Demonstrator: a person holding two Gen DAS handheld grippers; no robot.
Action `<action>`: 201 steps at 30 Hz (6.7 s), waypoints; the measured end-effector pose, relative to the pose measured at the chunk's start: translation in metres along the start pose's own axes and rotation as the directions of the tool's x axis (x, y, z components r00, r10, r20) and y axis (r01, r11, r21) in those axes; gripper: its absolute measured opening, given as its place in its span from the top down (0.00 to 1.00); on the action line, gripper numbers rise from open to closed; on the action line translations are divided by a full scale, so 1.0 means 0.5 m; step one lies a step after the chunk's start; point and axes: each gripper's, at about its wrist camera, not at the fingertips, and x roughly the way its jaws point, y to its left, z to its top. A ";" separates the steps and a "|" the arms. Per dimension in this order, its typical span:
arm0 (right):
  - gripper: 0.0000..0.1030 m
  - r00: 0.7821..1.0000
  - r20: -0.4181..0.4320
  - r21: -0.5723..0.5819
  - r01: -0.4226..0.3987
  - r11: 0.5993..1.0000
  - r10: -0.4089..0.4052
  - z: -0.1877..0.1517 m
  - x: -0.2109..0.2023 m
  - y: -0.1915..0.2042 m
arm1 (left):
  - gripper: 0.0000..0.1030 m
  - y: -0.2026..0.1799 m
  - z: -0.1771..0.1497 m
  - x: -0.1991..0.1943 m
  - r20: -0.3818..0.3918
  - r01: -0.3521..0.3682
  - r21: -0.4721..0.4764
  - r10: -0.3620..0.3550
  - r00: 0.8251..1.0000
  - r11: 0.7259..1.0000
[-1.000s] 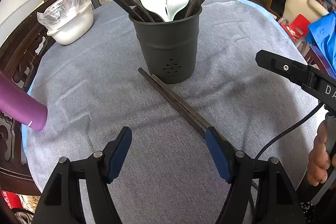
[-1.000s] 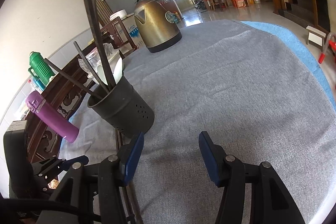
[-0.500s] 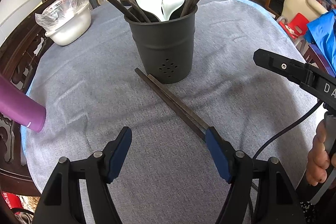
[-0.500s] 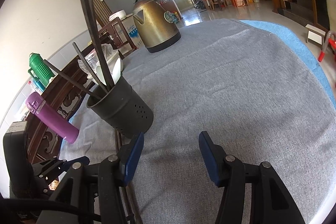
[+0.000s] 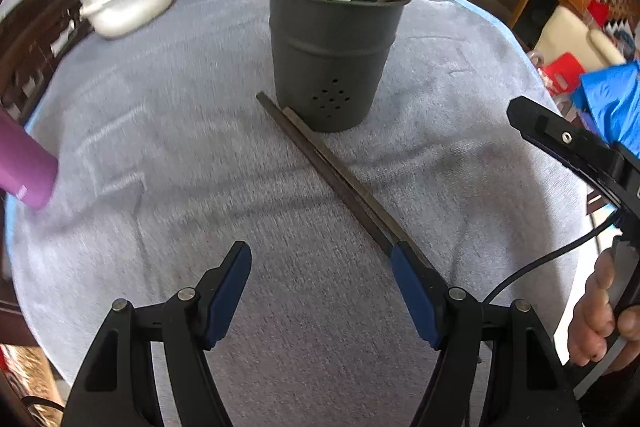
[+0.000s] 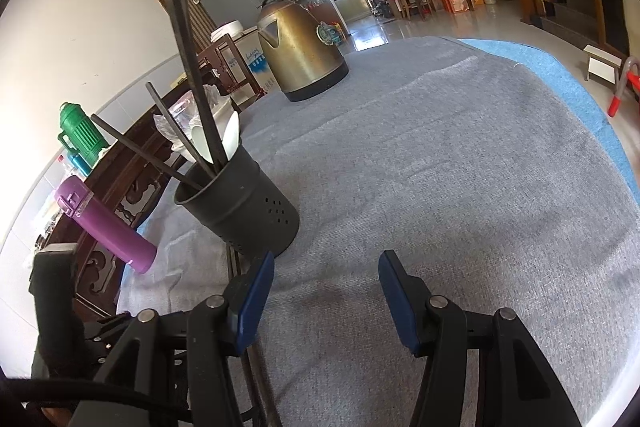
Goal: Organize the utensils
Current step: 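Close the left tool on a dark chopstick lying on the cloth, then grasp the last chopstick with the right tool while the left tool holds its chopstick, then lift both chopsticks and lower them into the gray cup with both tools, then open both tools to release the chopsticks and pull them back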
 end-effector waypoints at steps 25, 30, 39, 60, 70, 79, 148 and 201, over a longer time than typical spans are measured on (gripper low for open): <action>0.43 0.999 0.040 0.021 -0.016 1.000 0.015 0.001 -0.057 -0.013 | 0.25 -0.013 0.037 0.049 -0.067 -0.044 -0.044 0.041 0.997 0.998; 0.43 0.998 0.053 0.018 -0.016 1.000 0.015 0.004 -0.074 -0.013 | 0.25 -0.026 0.032 0.053 -0.066 -0.086 -0.013 0.085 0.994 0.996; 0.43 0.999 0.016 0.024 -0.038 0.999 0.038 -0.003 -0.075 -0.011 | 0.79 0.028 -0.004 0.018 -0.031 -0.086 0.007 0.086 0.996 0.996; 0.61 0.950 -0.308 -0.177 -0.102 0.979 0.043 0.000 0.183 0.196 | 0.89 0.143 -0.089 -0.051 -0.070 0.018 -0.100 -0.025 0.997 0.995; 0.92 0.938 -0.342 -0.214 -0.023 0.977 -0.053 -0.026 0.221 0.185 | 0.75 0.171 -0.007 -0.073 -0.003 0.041 -0.082 -0.042 0.999 0.996; 0.92 0.947 -0.321 -0.147 -0.024 0.989 -0.025 -0.012 0.151 0.123 | 0.75 0.140 0.094 -0.002 -0.049 0.094 -0.058 -0.097 0.994 0.994; 0.94 0.939 0.224 -0.218 -0.212 0.953 0.260 0.176 -0.227 0.197 | 0.93 0.020 0.125 -0.475 0.538 0.022 0.145 -0.097 0.837 0.989; 0.94 0.902 0.428 -0.220 0.045 0.974 0.055 0.203 -0.189 0.257 | 0.93 0.009 0.156 -0.364 0.626 0.026 -0.027 -0.003 0.780 0.999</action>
